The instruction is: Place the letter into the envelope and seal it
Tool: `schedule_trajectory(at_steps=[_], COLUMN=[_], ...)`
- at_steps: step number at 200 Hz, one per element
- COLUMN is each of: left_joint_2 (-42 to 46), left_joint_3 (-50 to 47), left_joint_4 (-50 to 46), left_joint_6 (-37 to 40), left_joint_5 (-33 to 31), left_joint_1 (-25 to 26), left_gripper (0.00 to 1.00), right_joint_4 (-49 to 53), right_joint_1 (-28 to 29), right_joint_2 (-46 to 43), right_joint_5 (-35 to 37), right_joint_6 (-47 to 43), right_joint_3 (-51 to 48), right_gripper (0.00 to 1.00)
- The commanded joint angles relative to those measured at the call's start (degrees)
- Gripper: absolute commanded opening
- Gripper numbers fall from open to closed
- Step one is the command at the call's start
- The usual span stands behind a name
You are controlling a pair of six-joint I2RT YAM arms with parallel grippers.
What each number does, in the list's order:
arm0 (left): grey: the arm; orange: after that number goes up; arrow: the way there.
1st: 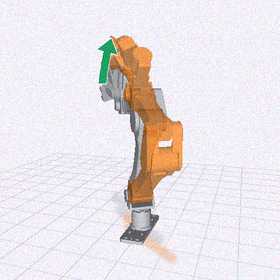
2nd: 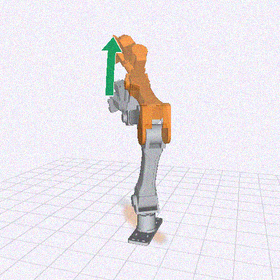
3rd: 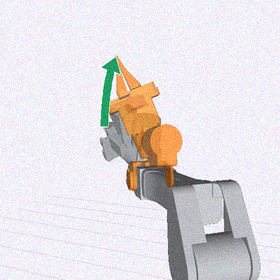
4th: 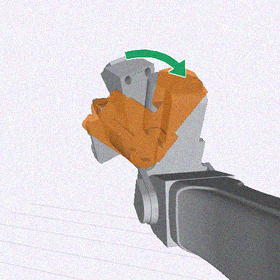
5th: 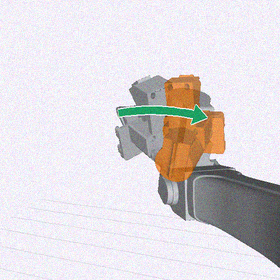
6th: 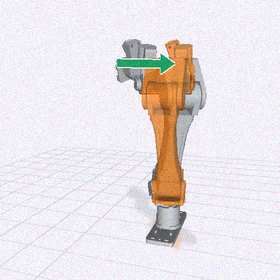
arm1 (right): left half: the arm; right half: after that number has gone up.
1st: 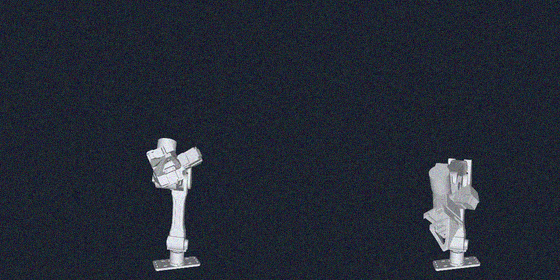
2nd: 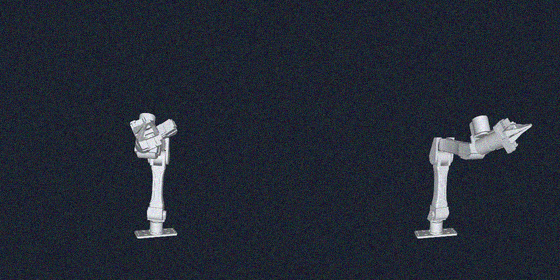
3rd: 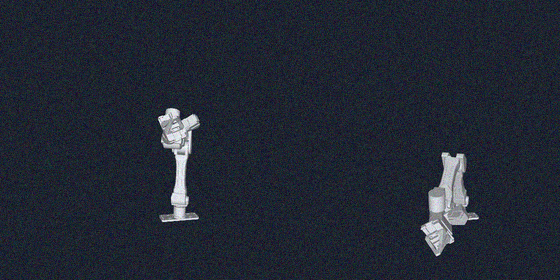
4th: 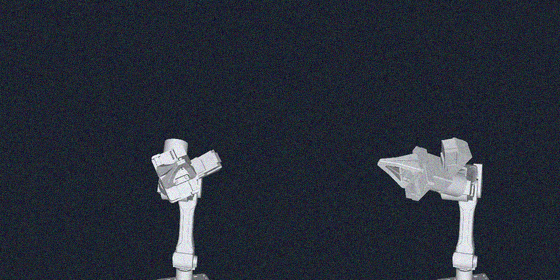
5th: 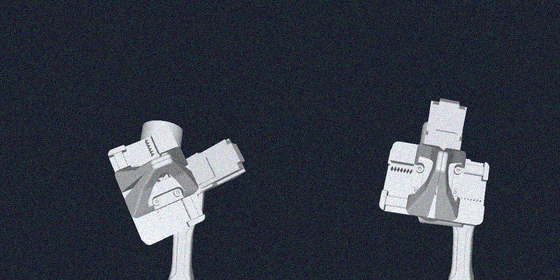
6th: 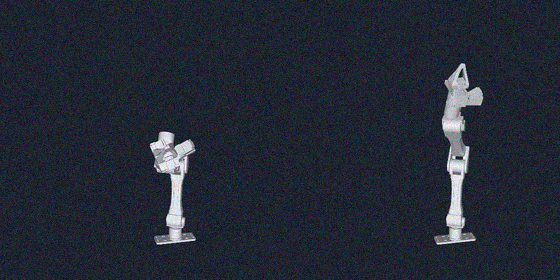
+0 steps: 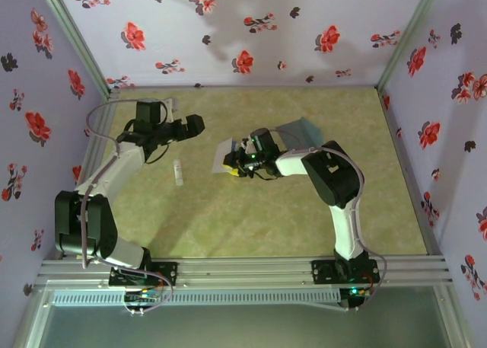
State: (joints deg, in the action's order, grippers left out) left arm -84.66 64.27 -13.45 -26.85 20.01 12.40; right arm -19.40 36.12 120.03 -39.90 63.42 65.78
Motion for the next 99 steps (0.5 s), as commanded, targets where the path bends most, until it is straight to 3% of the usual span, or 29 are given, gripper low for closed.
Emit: schedule_trajectory(at_steps=[1,25,69,99], left_joint_2=[0.7,-0.4,-2.8,-4.1], left_joint_3=[3.9,7.8,14.0,17.8], left_joint_4=[-4.8,-7.0,-10.2,-12.8], left_joint_6=[1.4,-0.9,1.2,3.9], left_joint_5=[-3.5,-3.9,-5.1,-5.5], left_joint_1=[-0.5,-0.5,-0.5,-0.5], left_gripper=[1.0,1.0,1.0,1.0], right_joint_4=[9.4,15.6,28.6,33.3], right_joint_1=[1.2,1.4,1.9,1.9], right_joint_2=[-0.5,-2.5,-6.4,-8.2], right_joint_5=[3.7,6.4,14.7,17.8], right_joint_6=[-4.3,-5.7,-9.3,-10.8], right_joint_3=[3.6,5.3,7.0,9.0], right_gripper=[0.39,0.44,0.68,0.99])
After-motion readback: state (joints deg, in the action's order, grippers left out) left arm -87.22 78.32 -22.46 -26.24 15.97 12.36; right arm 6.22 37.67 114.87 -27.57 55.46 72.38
